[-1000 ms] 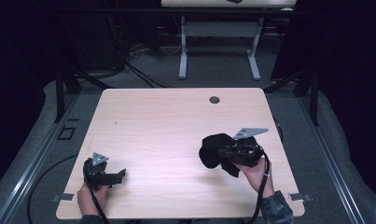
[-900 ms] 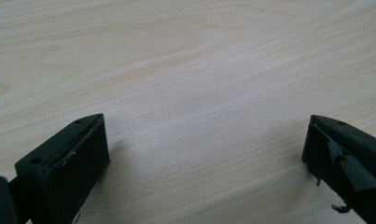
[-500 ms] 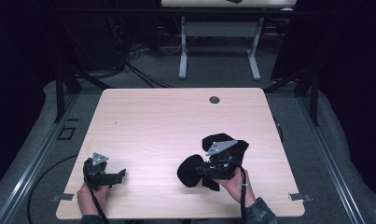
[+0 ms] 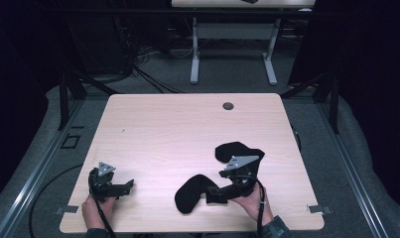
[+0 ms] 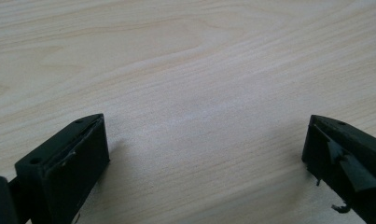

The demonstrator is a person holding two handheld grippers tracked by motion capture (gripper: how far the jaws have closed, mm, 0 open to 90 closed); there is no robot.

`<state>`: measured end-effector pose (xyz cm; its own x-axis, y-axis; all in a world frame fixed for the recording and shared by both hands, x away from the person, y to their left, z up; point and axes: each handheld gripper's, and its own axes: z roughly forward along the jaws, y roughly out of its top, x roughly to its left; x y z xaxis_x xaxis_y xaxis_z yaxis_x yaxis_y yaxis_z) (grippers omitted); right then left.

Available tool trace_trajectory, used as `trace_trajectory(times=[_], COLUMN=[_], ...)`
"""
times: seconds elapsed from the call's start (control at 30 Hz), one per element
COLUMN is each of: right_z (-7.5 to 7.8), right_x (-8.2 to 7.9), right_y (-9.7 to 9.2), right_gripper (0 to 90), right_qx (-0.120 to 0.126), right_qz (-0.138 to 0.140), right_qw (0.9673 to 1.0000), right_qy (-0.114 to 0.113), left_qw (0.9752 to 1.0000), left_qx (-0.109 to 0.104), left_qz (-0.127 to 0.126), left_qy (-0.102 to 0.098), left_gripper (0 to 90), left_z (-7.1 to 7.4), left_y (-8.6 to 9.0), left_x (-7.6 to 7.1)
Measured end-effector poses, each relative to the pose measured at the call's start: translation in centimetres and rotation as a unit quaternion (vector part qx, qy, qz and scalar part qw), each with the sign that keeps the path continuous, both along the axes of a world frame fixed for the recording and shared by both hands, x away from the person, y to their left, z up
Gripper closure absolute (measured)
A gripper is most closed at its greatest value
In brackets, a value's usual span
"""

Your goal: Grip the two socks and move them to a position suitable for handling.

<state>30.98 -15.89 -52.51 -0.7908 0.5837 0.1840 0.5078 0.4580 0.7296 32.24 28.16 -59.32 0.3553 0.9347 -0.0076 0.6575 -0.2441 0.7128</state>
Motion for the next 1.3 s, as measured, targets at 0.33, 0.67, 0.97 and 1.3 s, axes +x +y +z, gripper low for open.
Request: trace_trajectory(times=[0.33,0.67,0.97,1.3], right_z=[-0.3,-1.2,-1.5,-2.8], right_x=[-1.1,-1.8,-2.1,-2.5], right_y=[-4.3,-5.6,-5.1,-4.1], right_gripper=[34.2,36.3,37.2,38.3], right_qx=[-0.013,-0.012,-0.016,-0.026], right_qz=[-0.063,-0.086,-0.084,-0.085], right_qw=[0.9979,0.9961,0.9960,0.9951], right_qy=[0.003,0.017,0.026,0.044], left_qw=[0.9999,0.9997,0.9939,0.9797], left_qx=[0.000,-0.019,-0.042,-0.041], left_qz=[0.011,0.014,-0.097,-0.195], left_qy=[-0.002,-0.010,-0.029,-0.019], left_gripper=[1.2,7.6,4.4,2.4], left_z=[0.0,1.4,3.0,2.3], left_y=[-0.2,-2.0,-8.1,-14.8], left_x=[-0.2,-2.4,-4.9,-7.0])
